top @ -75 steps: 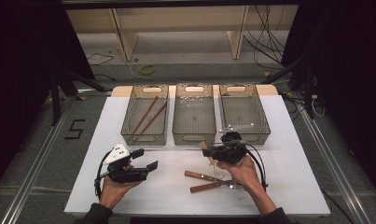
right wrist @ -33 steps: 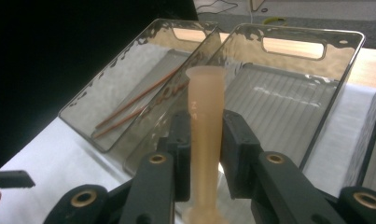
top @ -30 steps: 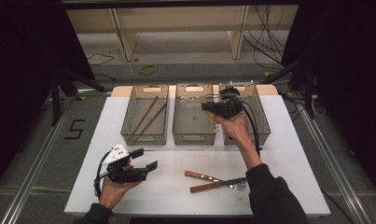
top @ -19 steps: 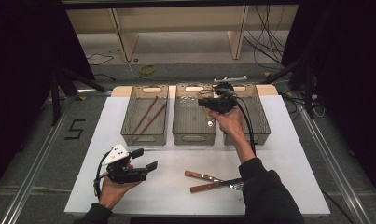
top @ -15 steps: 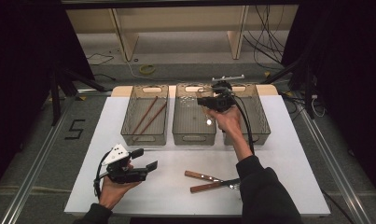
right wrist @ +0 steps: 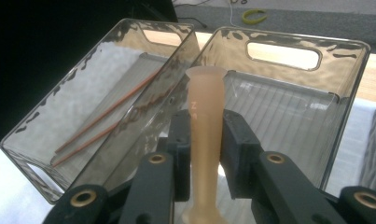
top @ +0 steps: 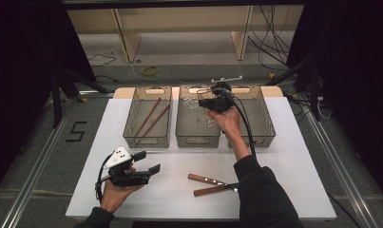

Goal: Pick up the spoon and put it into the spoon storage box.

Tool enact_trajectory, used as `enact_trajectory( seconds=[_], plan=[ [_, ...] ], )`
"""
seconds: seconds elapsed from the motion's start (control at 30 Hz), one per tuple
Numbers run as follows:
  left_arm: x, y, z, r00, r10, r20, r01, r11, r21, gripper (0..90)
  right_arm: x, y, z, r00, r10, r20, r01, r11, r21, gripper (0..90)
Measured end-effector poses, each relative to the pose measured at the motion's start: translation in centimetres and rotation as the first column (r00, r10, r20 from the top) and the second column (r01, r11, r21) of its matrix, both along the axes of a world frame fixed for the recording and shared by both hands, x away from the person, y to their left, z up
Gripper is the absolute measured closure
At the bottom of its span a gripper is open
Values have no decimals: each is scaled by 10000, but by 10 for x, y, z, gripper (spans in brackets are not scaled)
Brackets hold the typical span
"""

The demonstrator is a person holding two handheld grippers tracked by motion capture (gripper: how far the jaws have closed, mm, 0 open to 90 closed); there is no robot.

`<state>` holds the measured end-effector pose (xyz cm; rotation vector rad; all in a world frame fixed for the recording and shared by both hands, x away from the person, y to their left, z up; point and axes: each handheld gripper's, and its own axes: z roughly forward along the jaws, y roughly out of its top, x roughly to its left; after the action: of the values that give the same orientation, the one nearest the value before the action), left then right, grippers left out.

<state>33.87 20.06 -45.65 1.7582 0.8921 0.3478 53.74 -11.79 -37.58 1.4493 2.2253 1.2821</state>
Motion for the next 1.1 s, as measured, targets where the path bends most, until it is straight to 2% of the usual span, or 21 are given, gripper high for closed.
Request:
enact_trajectory(
  seconds=[0.83,0.87,0.9,0.97,1.1],
  plan=[
    [0,0,0,10000,-39,55,39,10000,14,201,6,10,-17,9993,-203,-324,192,9992,-337,748],
    [0,0,0,10000,-37,57,37,10000,14,201,7,11,-19,9984,-151,-537,138,9996,-242,737],
    [0,0,0,10000,-40,58,40,10000,13,201,7,11,-19,9983,-213,-534,199,9995,-259,730],
    [0,0,0,10000,-35,52,35,10000,6,201,7,10,-19,9981,-238,-573,235,9997,-74,638],
    [0,0,0,10000,-36,60,36,10000,5,201,6,7,-15,9982,-186,-567,198,9996,217,583]
  ],
)
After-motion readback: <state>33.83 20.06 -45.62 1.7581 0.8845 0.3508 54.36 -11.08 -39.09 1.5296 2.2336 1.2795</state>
